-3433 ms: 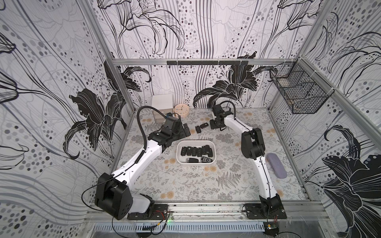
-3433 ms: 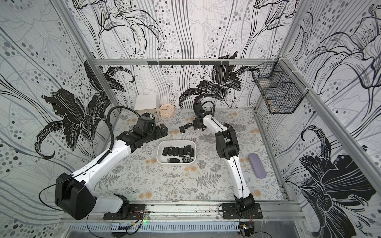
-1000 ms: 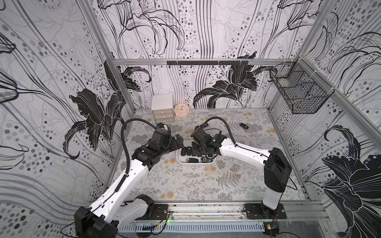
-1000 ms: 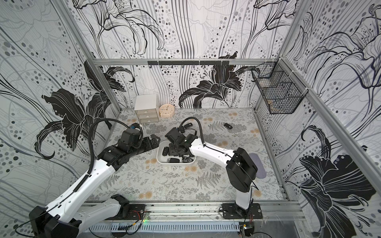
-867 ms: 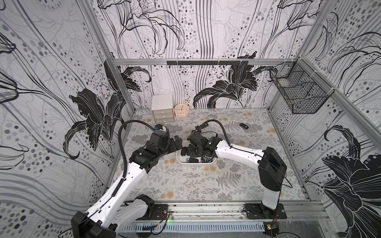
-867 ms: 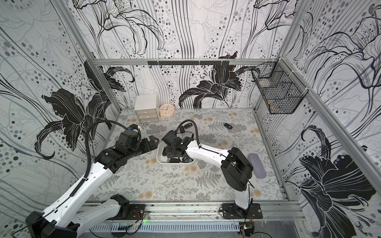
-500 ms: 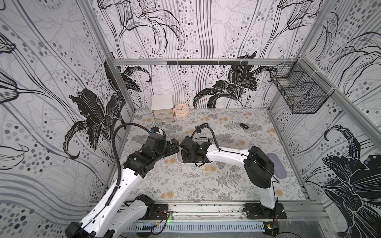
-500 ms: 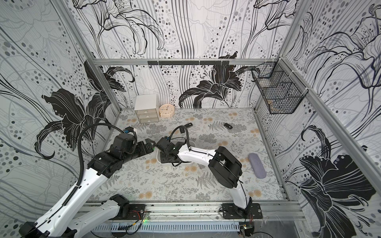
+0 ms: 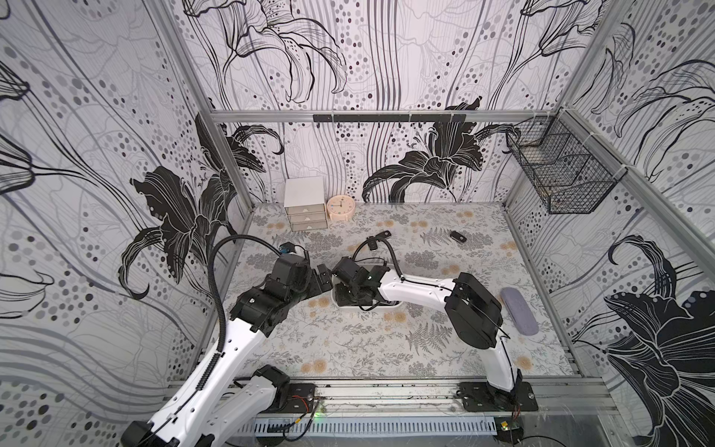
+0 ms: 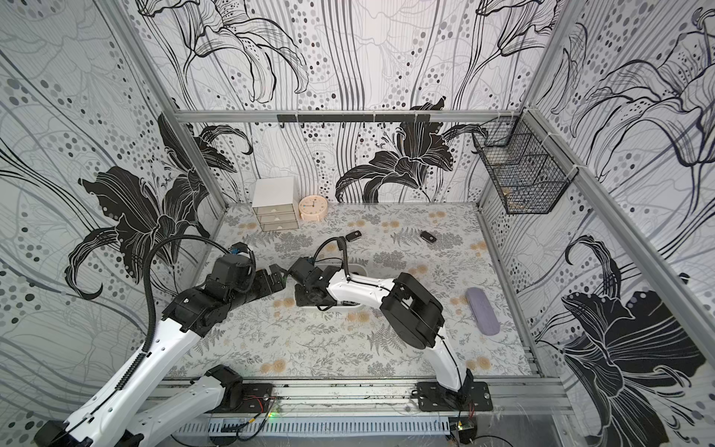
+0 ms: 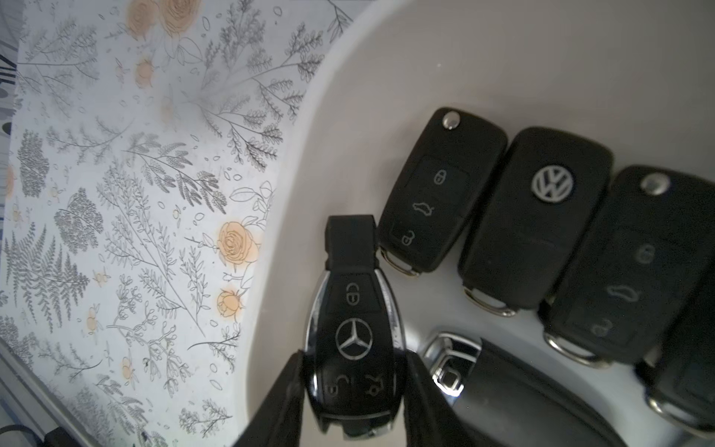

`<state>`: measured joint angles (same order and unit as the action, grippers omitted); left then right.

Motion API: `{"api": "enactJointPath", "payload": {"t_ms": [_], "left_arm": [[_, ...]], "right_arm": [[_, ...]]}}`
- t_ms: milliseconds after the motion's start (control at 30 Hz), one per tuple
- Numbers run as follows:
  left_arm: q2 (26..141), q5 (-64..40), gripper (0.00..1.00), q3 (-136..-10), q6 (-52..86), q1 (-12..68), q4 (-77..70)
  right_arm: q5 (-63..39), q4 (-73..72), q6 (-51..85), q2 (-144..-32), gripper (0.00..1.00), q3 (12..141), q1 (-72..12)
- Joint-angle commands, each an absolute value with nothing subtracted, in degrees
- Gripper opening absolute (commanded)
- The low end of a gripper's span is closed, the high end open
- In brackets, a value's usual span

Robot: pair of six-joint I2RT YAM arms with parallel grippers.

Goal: Place the car key into the storage box
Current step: Place the car key in the storage box.

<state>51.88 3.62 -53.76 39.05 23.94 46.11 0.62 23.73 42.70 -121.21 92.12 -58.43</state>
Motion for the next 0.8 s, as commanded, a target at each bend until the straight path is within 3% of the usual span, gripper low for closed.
{"api": "enactJointPath", "payload": {"t_ms": [0, 200, 467, 767], "left_arm": [[51.16, 3.97, 0.99, -53.17, 38.83, 23.73, 44.89], [51.33, 4.04, 0.99, -53.01, 38.74, 23.72, 44.72], [52.0, 4.13, 0.99, -53.06, 38.5, 23.65, 44.11], [53.61, 4.24, 0.99, -54.05, 37.72, 23.59, 42.83]], "right_arm": [[0.0, 24.99, 43.37, -122.87, 0.43, 94.38, -58.53], [0.61, 26.2, 43.18, -122.62, 0.57, 94.65, -58.53], [2.48, 27.37, 42.0, -120.28, 0.57, 94.76, -58.51], [8.18, 29.71, 38.25, -113.81, 0.66, 93.59, -57.59]]}}
